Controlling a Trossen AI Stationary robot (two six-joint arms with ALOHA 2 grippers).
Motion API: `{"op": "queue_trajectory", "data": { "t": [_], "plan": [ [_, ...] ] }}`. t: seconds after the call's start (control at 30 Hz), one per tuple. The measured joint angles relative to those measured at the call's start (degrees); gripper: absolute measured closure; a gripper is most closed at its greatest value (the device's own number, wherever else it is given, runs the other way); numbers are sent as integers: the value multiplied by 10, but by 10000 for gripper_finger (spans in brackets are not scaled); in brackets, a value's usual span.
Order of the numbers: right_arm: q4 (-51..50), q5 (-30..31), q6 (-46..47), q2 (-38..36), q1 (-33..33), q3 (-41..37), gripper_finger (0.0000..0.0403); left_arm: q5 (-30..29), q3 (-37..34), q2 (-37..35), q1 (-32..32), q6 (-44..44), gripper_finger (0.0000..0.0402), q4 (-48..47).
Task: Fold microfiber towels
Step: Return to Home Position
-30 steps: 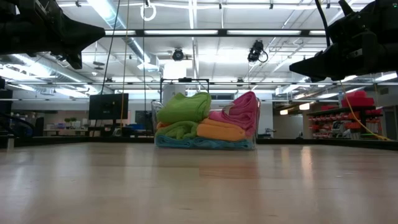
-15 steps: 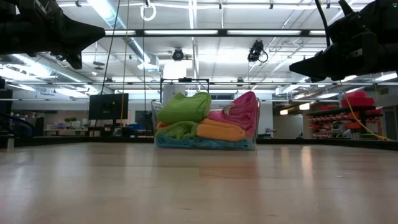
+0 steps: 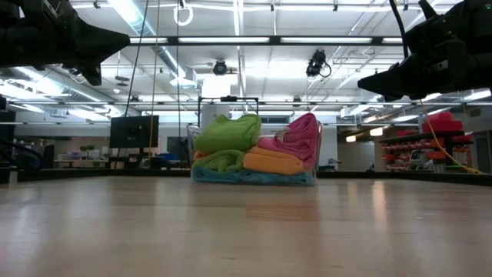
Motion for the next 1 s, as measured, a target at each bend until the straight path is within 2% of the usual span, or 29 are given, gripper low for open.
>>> {"op": "queue_trajectory", "data": {
  "t": [1.0],
  "plan": [
    [0,0,0,0,0,0,345,0,0,0,0,0,368,0]
  ]
}}
